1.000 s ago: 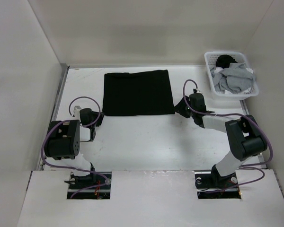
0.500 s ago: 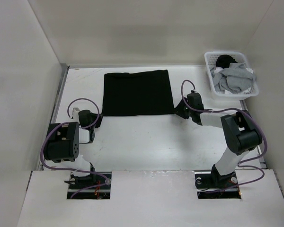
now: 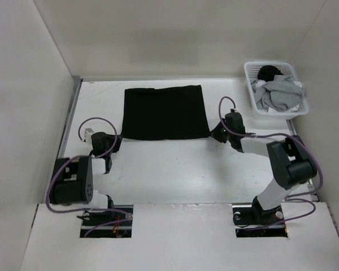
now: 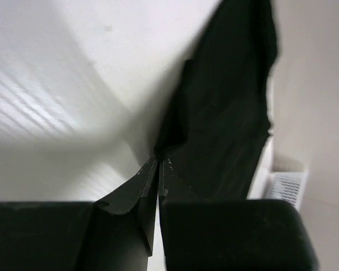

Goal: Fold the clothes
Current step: Fold the tank top

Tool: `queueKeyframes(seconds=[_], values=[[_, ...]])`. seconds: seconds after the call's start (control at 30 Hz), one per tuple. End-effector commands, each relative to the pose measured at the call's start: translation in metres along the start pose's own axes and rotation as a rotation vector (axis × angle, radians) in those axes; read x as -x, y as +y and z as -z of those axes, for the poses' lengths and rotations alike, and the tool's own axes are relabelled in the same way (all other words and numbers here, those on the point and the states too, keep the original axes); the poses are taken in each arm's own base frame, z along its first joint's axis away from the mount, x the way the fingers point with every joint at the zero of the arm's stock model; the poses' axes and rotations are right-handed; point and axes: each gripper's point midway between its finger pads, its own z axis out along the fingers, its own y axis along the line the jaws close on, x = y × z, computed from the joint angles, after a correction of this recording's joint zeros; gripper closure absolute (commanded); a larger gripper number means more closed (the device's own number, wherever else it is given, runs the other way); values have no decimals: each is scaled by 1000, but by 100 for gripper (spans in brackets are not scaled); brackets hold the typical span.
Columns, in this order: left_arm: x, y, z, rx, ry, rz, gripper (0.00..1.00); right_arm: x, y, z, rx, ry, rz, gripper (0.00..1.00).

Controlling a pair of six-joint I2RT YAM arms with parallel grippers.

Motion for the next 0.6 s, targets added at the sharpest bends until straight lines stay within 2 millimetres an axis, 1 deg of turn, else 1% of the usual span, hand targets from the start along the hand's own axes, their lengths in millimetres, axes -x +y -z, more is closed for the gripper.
queueKeyframes(seconds=[0.0,0.07,0.13,0.23,0.3,0.37,0.4,0.43,0.47,0.5,0.53,0.57], values=[[20,-56,31,-174,-47,19,100,35,42,40,128,-154,54,99],[29,-79,58,-233,-73,7,100,39,51,70,149,-191,90,99],[37,-107,93,-310,-95,-6,100,42,61,107,171,-238,135,99],[53,-152,158,-429,-157,-53,100,49,81,175,215,-328,192,99],[63,-178,203,-497,-201,-87,100,56,94,223,247,-391,218,99],[72,-201,246,-568,-250,-119,100,65,111,271,297,-453,234,99],[75,-208,261,-593,-266,-128,100,69,118,292,317,-479,241,99],[77,-216,275,-616,-279,-135,100,74,124,309,332,-502,244,99],[78,-222,284,-630,-282,-144,100,77,129,322,343,-517,250,99],[78,-225,289,-637,-281,-147,100,80,134,331,352,-528,258,98],[78,-226,288,-634,-277,-150,100,83,139,336,355,-540,270,98],[77,-226,284,-625,-267,-147,100,85,141,335,349,-540,285,98]])
